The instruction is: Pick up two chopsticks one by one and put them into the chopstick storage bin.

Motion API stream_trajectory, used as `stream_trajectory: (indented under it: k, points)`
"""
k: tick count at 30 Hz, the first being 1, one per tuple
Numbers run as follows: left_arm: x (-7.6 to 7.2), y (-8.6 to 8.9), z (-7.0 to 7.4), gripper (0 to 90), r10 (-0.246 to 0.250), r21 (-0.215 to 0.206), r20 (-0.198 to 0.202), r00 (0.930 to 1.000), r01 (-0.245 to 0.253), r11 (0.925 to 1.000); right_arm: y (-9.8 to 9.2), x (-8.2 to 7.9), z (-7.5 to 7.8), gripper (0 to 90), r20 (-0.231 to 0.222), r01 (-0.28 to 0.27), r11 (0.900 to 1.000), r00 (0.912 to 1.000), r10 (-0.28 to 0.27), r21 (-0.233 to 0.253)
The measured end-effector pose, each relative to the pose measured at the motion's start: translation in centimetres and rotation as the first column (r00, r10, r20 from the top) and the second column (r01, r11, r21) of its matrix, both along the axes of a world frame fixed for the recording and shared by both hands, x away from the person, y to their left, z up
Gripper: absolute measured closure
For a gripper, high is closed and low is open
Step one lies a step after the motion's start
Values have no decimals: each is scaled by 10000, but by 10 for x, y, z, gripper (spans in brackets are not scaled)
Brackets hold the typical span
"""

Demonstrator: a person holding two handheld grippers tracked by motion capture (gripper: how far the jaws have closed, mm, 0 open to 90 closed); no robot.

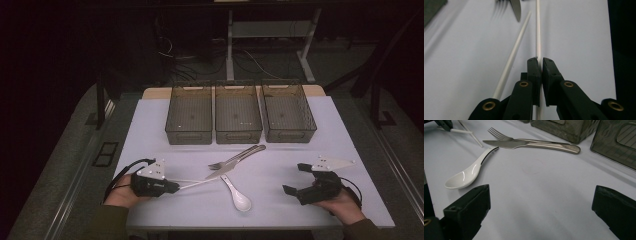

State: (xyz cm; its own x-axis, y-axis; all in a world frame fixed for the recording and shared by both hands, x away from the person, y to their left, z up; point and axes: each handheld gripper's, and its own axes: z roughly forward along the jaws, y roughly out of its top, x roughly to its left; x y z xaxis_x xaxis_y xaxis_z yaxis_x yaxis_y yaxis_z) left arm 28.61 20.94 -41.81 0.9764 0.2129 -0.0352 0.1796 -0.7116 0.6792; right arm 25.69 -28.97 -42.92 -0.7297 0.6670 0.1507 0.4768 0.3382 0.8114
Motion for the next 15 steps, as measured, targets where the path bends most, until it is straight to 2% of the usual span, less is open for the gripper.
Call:
stream_trajectory:
  k: [6,11,15]
  points:
    - [3,1,6,842,329,-501,119,9994,-322,9982,0,0,0,19,-10,4,10000,10000,-4,-9]
    - [5,-1,12,841,633,-940,286,9976,-604,9937,0,0,0,19,-17,21,10000,10000,-21,-4]
    - [8,-3,18,841,842,-1137,414,9956,-790,9904,0,0,0,19,-23,24,10000,10000,-24,-5]
